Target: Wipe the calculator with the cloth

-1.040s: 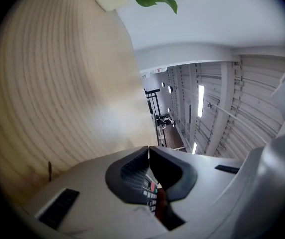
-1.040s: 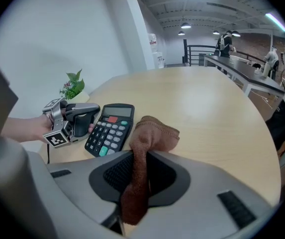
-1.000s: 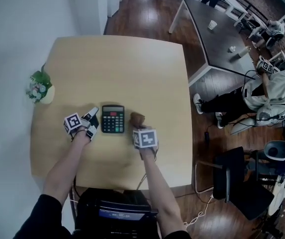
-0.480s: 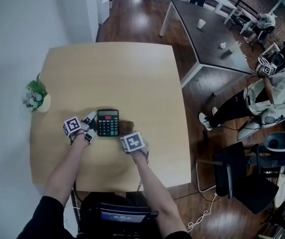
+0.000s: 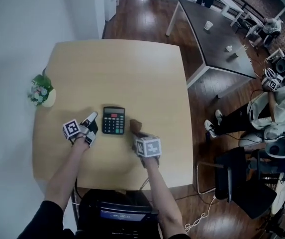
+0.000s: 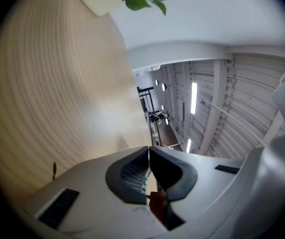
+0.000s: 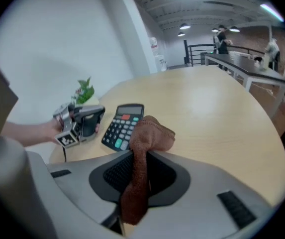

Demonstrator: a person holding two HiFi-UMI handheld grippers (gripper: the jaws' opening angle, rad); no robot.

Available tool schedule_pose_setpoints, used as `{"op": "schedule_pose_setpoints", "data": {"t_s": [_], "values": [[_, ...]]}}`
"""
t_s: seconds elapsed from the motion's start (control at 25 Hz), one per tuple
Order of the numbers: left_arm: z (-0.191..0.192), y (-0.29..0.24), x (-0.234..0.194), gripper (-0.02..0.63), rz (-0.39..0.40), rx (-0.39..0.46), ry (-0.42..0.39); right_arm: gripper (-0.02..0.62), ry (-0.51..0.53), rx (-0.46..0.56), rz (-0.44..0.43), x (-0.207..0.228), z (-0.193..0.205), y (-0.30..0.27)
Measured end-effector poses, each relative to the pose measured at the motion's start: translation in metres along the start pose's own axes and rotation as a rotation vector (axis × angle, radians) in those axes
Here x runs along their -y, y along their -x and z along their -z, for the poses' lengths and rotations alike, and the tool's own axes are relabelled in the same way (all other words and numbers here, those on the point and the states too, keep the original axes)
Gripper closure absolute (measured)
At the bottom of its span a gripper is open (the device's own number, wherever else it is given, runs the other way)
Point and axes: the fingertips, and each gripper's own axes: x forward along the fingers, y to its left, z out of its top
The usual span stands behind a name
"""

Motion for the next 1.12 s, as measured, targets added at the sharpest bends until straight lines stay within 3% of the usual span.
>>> {"op": "schedule_pose_setpoints", "data": {"t_s": [0.12, 0.2, 0.24, 0.32, 0.44, 0.52, 0.64, 0.76, 1.12], "values": [[0.003, 0.054, 0.072, 0.606, 0.171, 0.092, 0.015, 0.531, -0.279, 0.293, -0.165, 0.013, -0.024, 0.073], [0.009, 0.108, 0.121, 0.606, 0.261, 0.171, -0.024, 0.531, -0.474, 0.499, -0.312, 0.027, -0.040, 0.120], [0.014, 0.136, 0.143, 0.606, 0.298, 0.209, -0.058, 0.531, -0.541, 0.587, -0.387, 0.032, -0.048, 0.141], [0.028, 0.183, 0.180, 0.606, 0.360, 0.276, -0.127, 0.531, -0.577, 0.706, -0.515, 0.032, -0.066, 0.175], [0.048, 0.223, 0.220, 0.607, 0.419, 0.322, -0.206, 0.531, -0.512, 0.723, -0.639, 0.013, -0.079, 0.201], [0.059, 0.230, 0.244, 0.607, 0.436, 0.298, -0.264, 0.531, -0.488, 0.709, -0.690, -0.003, -0.079, 0.211], [0.075, 0.236, 0.277, 0.609, 0.448, 0.235, -0.345, 0.531, -0.475, 0.728, -0.729, -0.030, -0.071, 0.234], [0.087, 0.226, 0.301, 0.611, 0.460, 0.150, -0.396, 0.531, -0.477, 0.794, -0.715, -0.046, -0.058, 0.263], [0.173, 0.236, 0.320, 0.611, 0.429, -0.170, -0.306, 0.531, -0.511, 0.842, -0.741, -0.182, -0.009, 0.304]]}}
